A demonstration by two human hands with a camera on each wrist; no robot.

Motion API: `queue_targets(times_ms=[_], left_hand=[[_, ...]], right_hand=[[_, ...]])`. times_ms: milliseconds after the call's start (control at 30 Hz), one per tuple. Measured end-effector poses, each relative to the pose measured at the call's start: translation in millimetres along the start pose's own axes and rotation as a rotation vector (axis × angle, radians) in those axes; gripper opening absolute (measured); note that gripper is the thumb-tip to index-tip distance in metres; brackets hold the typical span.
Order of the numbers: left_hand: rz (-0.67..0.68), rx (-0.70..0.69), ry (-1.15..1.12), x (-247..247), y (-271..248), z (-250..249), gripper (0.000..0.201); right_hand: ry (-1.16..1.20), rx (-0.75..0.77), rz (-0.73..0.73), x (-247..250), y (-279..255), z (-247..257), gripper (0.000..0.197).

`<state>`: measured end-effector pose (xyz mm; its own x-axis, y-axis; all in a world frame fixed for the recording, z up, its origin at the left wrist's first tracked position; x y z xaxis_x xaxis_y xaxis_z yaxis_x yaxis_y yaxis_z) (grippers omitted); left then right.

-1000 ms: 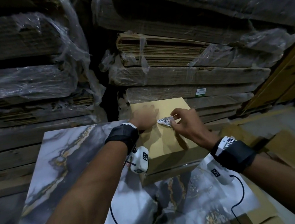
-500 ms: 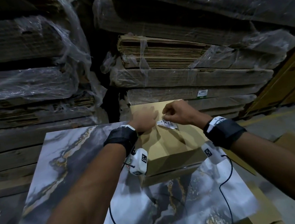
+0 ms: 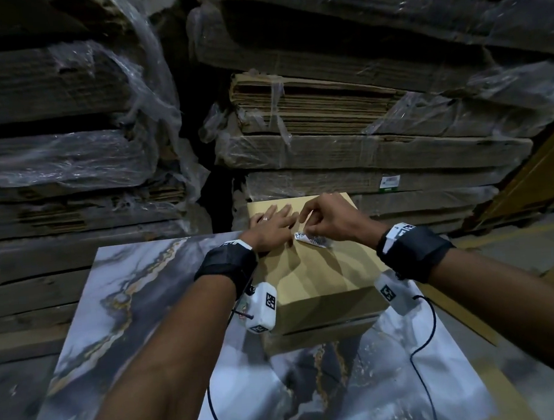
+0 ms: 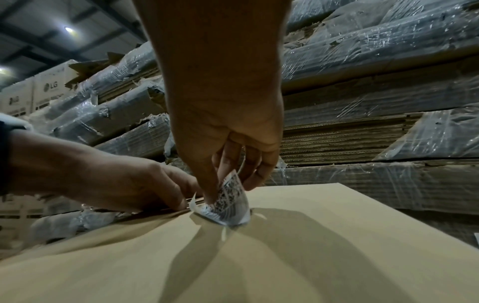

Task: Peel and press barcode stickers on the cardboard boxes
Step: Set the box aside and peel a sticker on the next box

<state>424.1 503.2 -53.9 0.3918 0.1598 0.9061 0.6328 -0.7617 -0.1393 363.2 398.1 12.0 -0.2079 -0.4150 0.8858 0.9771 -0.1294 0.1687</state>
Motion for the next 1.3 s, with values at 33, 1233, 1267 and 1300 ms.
queue_targets(times_ms=[33,1233,1267,1300], left_hand=[[-0.01,0.001,-0.005,0,1,1,0.064],[-0.067,0.059,0.067,-7,8,-2,0.093],[-0.059,0.067,0.087,-9,8,-3,0.1],[-0.052,0.076,0.111,-10,8,-4,0.106]], right_hand=[[0.018,0.0,-0.02,1,-2,-1,0.021],[0.854,-0.438,-0.161,22,-24,-87,0.034],[0.879,-0.483,-0.135,18,-24,-89,0.037],[0.898,-0.516,-0.114,16,-22,-90,0.04]])
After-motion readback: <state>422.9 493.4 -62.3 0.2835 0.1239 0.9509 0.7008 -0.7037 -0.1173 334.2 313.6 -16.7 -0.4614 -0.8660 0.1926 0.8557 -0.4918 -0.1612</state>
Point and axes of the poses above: each hand's wrist, its own y-axis towards the middle knuckle, its own x-axis out of the back of the hand, z = x × y, the point moved 8 cm from there along y, towards the middle knuckle, and after that the axes turned 8 degrees about -z, right-handed, at the moved point
